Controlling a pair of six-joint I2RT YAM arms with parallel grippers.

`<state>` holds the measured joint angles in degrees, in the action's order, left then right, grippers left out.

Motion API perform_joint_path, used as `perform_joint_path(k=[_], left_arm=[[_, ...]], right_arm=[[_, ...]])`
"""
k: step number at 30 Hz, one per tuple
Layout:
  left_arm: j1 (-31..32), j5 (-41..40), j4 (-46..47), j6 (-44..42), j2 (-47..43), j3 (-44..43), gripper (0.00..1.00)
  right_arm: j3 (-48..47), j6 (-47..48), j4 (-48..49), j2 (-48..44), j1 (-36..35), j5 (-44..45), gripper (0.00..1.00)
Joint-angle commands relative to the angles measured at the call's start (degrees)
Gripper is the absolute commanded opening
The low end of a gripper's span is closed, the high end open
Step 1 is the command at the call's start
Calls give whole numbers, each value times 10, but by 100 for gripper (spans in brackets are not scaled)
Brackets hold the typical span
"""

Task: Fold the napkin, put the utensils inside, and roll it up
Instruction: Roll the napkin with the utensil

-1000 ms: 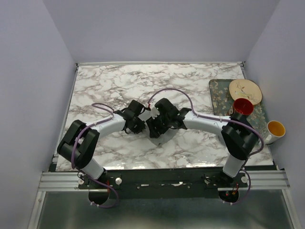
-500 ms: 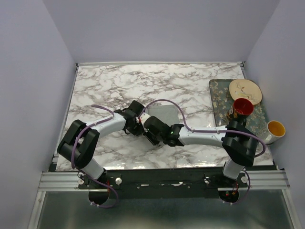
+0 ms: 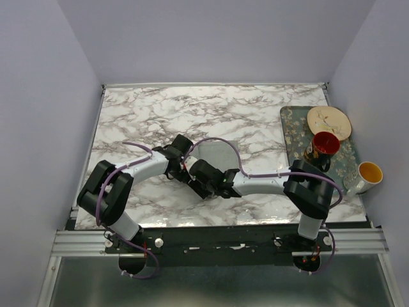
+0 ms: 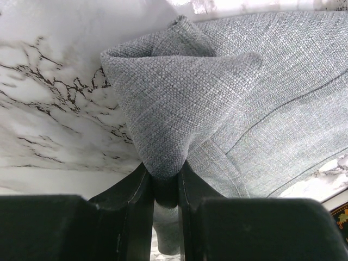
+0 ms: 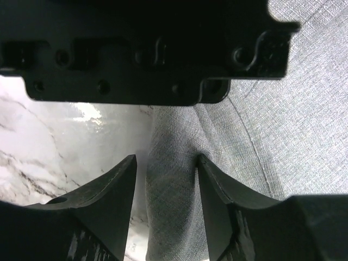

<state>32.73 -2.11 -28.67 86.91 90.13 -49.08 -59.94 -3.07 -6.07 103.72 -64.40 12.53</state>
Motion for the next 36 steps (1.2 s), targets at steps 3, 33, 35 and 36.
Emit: perform_joint_path(k=[3, 33, 35, 36], left_arm=[[6, 46, -5, 26, -11, 7, 0], [-126, 78, 100, -171, -209, 143, 87], [-105, 76, 102, -169, -210, 149, 87], [-98, 75, 112, -166, -208, 150, 87]], right_arm=[[18, -12, 30, 43, -7, 66, 50], [79, -157, 178, 66, 219, -647, 0], [80, -179, 184, 84, 226, -676, 1], [84, -192, 207, 96, 234, -694, 0]])
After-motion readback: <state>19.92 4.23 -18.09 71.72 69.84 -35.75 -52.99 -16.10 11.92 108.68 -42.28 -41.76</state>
